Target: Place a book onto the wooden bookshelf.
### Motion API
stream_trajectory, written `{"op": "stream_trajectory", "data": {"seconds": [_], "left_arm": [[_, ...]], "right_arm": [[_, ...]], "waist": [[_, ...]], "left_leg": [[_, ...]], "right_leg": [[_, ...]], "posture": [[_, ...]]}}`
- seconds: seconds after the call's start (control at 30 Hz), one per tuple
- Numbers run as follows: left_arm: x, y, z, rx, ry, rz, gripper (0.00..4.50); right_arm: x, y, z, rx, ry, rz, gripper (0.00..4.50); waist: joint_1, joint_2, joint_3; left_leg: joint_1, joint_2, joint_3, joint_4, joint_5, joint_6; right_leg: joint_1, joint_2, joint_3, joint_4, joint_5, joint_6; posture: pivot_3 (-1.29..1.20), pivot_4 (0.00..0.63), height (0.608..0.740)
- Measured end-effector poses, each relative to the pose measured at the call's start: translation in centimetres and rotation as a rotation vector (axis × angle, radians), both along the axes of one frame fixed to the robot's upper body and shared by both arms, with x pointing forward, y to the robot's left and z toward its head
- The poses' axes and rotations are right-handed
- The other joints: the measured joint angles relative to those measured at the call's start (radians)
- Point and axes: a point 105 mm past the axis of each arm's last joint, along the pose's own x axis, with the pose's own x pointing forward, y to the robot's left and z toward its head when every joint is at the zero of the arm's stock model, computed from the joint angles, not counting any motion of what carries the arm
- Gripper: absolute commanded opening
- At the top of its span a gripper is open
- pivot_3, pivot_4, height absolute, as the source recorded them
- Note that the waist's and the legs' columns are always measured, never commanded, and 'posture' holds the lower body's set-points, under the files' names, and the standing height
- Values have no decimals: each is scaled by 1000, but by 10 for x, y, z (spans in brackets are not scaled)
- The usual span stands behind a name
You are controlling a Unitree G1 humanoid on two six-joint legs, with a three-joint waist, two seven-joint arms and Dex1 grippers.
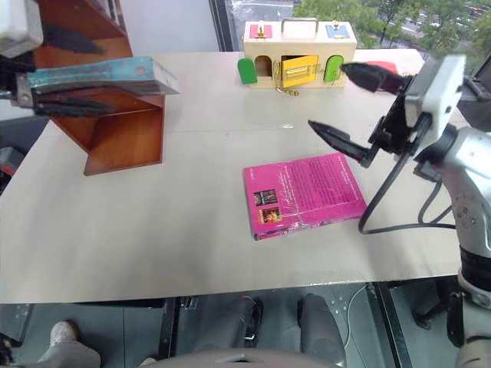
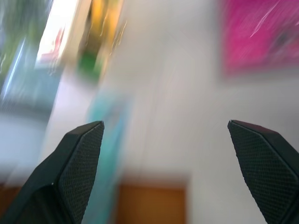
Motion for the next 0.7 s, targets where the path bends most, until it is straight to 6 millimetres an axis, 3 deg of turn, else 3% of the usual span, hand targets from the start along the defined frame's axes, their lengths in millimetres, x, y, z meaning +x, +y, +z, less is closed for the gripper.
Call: {"op": "stream_trajectory", "data": {"seconds": [0.07, 0.13, 0.23, 0.3, 0.4, 0.5, 0.63, 0.7], "left_arm": [[-8, -9, -12, -62, 44, -35, 4441], [-7, -16, -40, -123, 115, -28, 4441], [5, -26, -87, -227, 214, 20, 4441], [17, -44, -112, -365, 221, 47, 4441], [30, -62, -121, -569, 174, 96, 4441], [40, -65, -123, -664, 120, 156, 4441], [46, -58, -137, -728, 149, 196, 4441], [40, -54, -153, -800, 296, 167, 4441]], "right_arm": [[-2, 1, 4, 23, 8, 21, 4500], [-2, 1, 7, 54, 25, 34, 4500], [-3, 4, 11, 89, 48, 58, 4500], [-7, 8, 15, 103, 55, 79, 4500], [-16, 12, 20, 117, 44, 97, 4500], [-23, 9, 19, 128, 42, 78, 4500], [-20, -9, -18, 75, 188, -47, 4500], [-15, -34, -62, 4, 352, -211, 4500]], "waist": [[0, 1, 0], [1, 1, -1], [4, 2, -1], [9, 1, -1], [26, 0, -1], [31, -1, -2], [41, 0, -3], [51, 0, -3]], "left_leg": [[0, 0, 0, 0, 0, 0], [1, 0, 1, -1, 0, 0], [1, 0, 2, 0, 0, 0], [1, 0, 1, 0, 0, 0], [0, 0, 1, 1, 0, 0], [0, 0, 1, 0, 0, 0], [1, 0, 2, 0, 0, 0], [1, 0, 2, -1, 0, 0]], "right_leg": [[0, 0, 1, 0, 0, 0], [0, -1, 2, 1, 0, 0], [0, -2, 2, 2, 0, 0], [0, -2, 2, 2, 0, 0], [0, -3, 2, 1, 0, -1], [0, -3, 2, 0, 0, -1], [1, -3, 2, -1, 0, -1], [1, -3, 2, -2, 0, -1]], "posture": [[0, 150, 740], [0, 150, 740], [0, 150, 740], [0, 150, 740], [0, 150, 740], [0, 150, 740], [0, 150, 740], [0, 150, 740]]}}
